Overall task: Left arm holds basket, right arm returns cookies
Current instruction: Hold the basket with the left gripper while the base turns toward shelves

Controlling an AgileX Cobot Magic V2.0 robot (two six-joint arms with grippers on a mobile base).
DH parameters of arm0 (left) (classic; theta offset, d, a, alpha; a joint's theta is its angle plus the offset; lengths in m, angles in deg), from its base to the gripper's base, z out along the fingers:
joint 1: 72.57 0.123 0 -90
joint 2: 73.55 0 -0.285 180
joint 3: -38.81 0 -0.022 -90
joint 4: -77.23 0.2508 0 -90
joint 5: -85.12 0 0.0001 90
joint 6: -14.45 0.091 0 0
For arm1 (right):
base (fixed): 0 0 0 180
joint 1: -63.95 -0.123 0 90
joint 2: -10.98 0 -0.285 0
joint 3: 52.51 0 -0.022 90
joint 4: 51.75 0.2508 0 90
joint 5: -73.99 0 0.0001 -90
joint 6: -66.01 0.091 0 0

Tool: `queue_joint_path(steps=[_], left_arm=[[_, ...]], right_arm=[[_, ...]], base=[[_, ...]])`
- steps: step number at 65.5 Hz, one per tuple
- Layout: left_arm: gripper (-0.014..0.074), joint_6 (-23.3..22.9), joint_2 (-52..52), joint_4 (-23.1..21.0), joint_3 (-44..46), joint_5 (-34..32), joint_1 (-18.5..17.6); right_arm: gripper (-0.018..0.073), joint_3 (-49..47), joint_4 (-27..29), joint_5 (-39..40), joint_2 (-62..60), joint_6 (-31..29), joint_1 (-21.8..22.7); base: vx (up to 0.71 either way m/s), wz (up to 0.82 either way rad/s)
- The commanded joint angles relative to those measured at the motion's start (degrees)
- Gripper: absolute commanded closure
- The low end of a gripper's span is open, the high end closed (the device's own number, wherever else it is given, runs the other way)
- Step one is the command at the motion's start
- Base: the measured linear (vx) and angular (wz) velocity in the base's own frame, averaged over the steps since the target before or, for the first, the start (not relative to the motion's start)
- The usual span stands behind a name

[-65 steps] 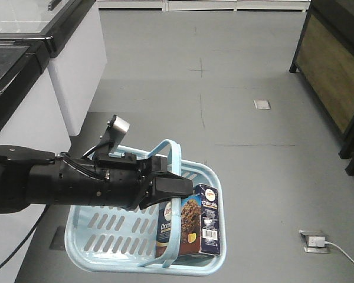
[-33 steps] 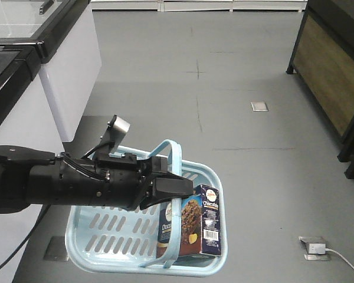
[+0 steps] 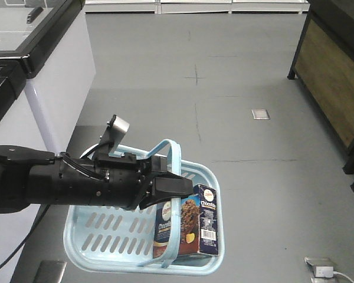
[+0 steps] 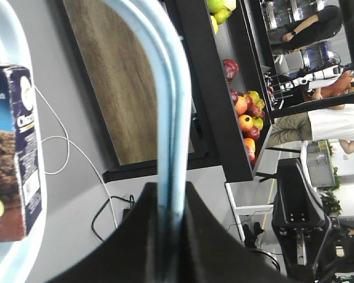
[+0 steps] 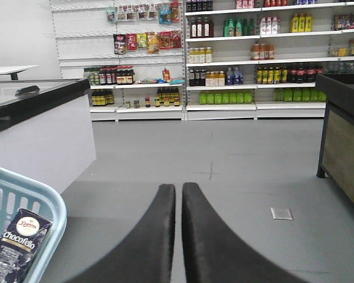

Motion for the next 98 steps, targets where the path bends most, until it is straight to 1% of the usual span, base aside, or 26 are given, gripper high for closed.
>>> queue_joint_path(steps=[1, 41, 98], left_arm=[[0.0599, 0.3, -2.6, -6.2, 2.1, 3.3, -0.3], [0.0599, 0.3, -2.6, -6.2, 2.1, 3.3, -0.3], [0.0599, 0.3, -2.6, -6.3, 2.1, 3.3, -0.3]], right_arm=[[0.0562, 1.0, -0.4, 4.2, -0.7, -0.4, 0.0], [0.0562, 1.0, -0.4, 4.2, -0.7, -0.4, 0.0], [0.0562, 1.0, -0.4, 4.2, -0.7, -0.4, 0.0]], base=[[0.25, -0.14], [0.31, -0.03], [0.42, -0.01]])
